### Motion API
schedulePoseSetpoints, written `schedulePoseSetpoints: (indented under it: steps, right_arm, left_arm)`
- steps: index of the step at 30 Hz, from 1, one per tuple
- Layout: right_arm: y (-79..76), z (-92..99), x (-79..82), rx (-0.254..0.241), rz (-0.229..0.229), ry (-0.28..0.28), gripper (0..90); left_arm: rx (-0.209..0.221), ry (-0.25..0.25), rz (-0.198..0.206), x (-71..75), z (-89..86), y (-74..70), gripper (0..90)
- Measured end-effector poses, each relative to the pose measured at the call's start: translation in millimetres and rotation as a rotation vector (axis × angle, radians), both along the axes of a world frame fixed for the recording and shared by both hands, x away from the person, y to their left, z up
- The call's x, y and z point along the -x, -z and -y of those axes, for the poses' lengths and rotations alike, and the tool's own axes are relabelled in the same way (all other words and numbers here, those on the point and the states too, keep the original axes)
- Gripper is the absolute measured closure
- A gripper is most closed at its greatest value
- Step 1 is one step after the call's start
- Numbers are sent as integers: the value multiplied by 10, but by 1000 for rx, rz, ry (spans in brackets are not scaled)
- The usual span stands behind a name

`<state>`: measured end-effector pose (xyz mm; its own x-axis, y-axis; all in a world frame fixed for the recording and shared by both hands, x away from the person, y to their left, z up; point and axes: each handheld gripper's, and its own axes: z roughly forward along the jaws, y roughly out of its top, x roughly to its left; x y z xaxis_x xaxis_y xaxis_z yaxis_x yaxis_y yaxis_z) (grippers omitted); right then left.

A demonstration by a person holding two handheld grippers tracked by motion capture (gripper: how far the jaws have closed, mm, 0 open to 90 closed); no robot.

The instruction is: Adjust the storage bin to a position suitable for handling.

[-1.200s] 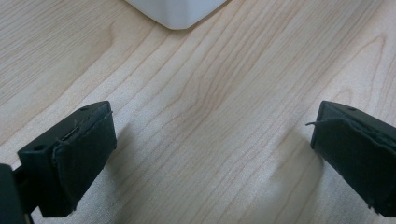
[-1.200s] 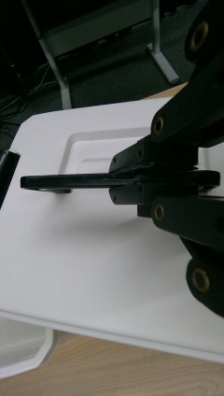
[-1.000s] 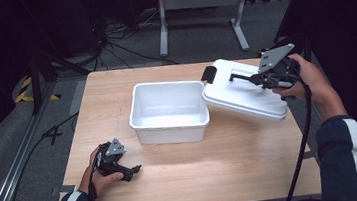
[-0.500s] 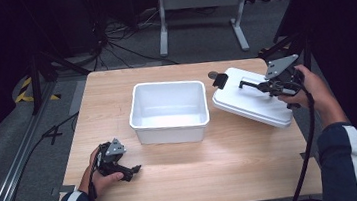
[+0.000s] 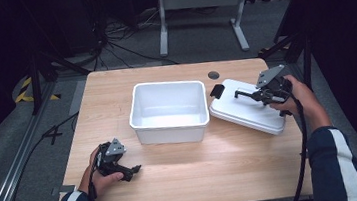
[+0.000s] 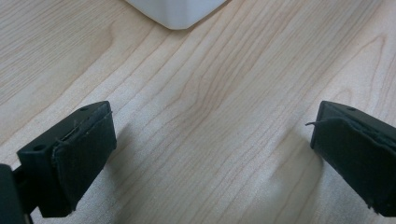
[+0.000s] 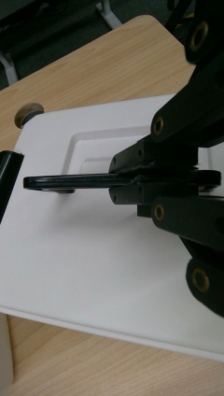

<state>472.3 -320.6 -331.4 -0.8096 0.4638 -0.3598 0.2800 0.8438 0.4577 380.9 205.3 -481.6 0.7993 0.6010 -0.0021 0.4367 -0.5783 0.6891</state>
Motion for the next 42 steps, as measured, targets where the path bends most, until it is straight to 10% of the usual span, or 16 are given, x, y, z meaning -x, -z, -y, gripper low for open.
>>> schedulePoseSetpoints:
  steps: [24,42]
  right_arm:
    - [539,26,-128,-6,-77,61,848]
    - [473,82,-109,-99,-66,117,682]
  left_arm:
    - [5,2,2,-4,0,3,6]
    - [7,2,0,-5,1,4,5]
